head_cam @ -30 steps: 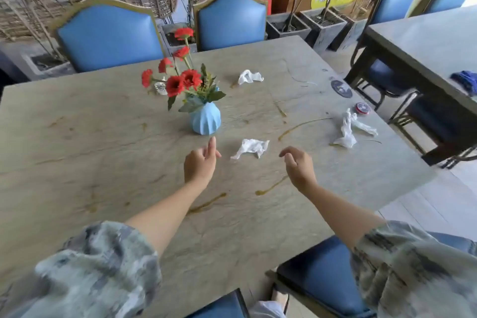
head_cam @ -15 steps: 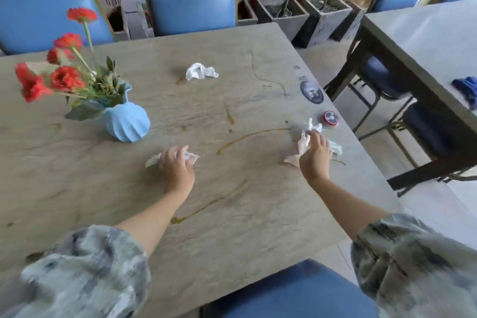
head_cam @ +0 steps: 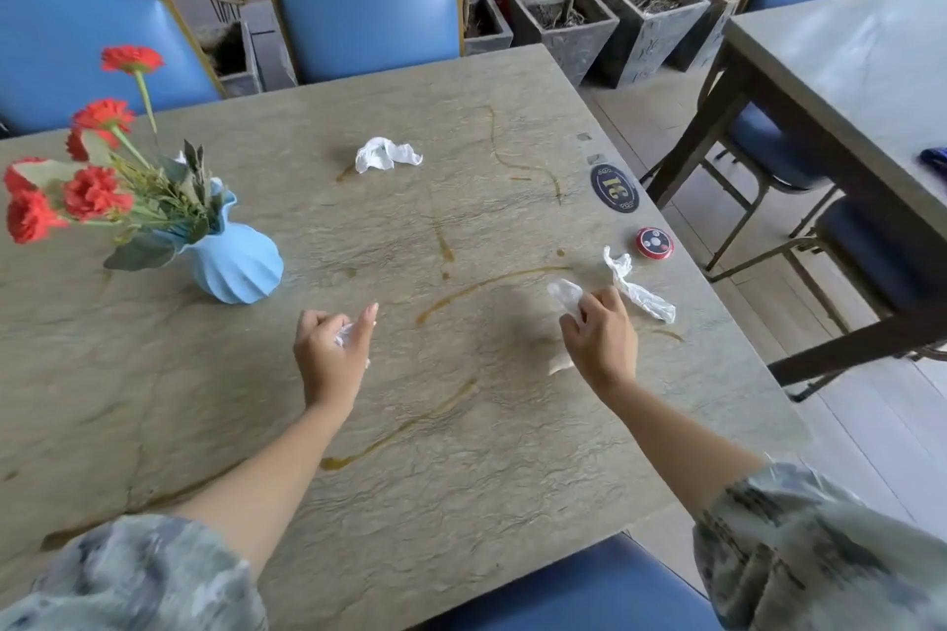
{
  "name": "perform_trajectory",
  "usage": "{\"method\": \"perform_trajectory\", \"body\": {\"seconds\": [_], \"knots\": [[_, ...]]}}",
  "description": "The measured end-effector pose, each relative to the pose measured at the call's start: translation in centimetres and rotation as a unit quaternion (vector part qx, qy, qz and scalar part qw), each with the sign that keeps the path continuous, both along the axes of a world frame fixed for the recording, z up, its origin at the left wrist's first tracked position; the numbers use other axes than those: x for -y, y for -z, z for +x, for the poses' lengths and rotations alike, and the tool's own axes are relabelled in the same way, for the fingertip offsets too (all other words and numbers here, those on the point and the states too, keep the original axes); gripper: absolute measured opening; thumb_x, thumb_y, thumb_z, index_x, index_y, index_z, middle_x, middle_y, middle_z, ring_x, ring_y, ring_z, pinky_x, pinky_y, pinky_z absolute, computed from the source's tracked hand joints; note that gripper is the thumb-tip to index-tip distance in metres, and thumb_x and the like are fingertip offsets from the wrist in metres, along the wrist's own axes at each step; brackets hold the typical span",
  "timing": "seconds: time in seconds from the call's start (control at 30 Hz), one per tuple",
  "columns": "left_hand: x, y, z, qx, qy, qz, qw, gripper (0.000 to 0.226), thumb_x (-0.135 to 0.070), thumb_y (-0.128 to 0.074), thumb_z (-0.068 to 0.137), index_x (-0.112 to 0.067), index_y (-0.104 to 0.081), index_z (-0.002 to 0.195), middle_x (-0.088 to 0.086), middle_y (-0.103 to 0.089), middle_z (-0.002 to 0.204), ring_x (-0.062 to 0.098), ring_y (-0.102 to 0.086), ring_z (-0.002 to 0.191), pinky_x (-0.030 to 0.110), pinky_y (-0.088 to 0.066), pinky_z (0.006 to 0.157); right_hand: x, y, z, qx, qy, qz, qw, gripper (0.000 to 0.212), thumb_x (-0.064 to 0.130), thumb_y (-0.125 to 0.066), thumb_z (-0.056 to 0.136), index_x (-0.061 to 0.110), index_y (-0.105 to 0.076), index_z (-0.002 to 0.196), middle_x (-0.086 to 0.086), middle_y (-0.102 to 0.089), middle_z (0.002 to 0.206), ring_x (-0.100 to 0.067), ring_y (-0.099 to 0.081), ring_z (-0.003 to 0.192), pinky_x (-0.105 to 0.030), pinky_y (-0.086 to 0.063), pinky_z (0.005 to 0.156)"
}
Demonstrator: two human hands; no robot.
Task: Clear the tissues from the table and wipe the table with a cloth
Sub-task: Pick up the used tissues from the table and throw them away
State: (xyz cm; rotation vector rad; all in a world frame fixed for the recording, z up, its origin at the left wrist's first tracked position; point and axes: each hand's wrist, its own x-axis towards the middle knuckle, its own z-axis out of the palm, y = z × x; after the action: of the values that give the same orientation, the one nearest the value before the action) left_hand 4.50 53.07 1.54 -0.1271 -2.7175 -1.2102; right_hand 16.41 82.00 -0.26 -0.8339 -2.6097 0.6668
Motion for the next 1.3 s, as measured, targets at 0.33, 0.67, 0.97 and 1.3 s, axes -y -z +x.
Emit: {"method": "perform_trajectory", "body": {"seconds": [0.33,0.67,0.97,1.3], "knots": [[-2.8,-0.2,1.5,0.114,0.006,0.118,0.986,0.009,-0.017,-0.048,0.098,-0.021,-0.041,0.102,-0.003,-0.067,0.081,0.02,-0.064,0.061,0.032,-0.05,0.041,-7.0,-3.3,-1.6,0.016,0.163,-0.121,0.979,0.033,0.003,-0.039,0.083,0.012,-0.05,0.113,-0.017,-0.06,0.096,-0.031,-0.05,0.079,-0.035,-0.036,0.064],[-3.4,-1.3,2.2,0.084,0.085,-0.013,0.993,0.029,-0.043,-0.079,0.071,-0.022,-0.062,0.081,-0.002,-0.052,0.052,0.012,-0.044,0.044,0.023,-0.033,0.044,-6.0,-1.3,-1.8,0.14,0.133,-0.094,0.977,0.019,0.025,-0.057,0.089,0.008,-0.062,0.097,-0.015,-0.062,0.101,-0.035,-0.06,0.089,-0.031,-0.039,0.067],[-1.3,-6.2,3.8,0.088,0.081,0.059,0.991,0.033,-0.003,-0.058,0.086,-0.019,-0.055,0.115,0.003,-0.063,0.104,0.017,-0.069,0.066,0.024,-0.053,0.052,-1.0,-5.6,1.3,-0.047,0.099,-0.207,0.972,0.023,0.024,-0.041,0.064,0.001,-0.047,0.064,-0.019,-0.063,0.064,-0.038,-0.062,0.064,-0.046,-0.052,0.055],[1.3,-13.6,8.1,0.054,0.219,0.001,0.974,0.023,-0.023,-0.07,0.085,-0.02,-0.066,0.062,0.004,-0.057,0.057,0.024,-0.058,0.058,0.029,-0.049,0.058,8.7,-16.2,8.5,-0.053,-0.028,-0.335,0.94,0.018,0.02,-0.049,0.074,0.007,-0.058,0.066,-0.012,-0.053,0.065,-0.027,-0.061,0.049,-0.045,-0.057,0.046]]}}
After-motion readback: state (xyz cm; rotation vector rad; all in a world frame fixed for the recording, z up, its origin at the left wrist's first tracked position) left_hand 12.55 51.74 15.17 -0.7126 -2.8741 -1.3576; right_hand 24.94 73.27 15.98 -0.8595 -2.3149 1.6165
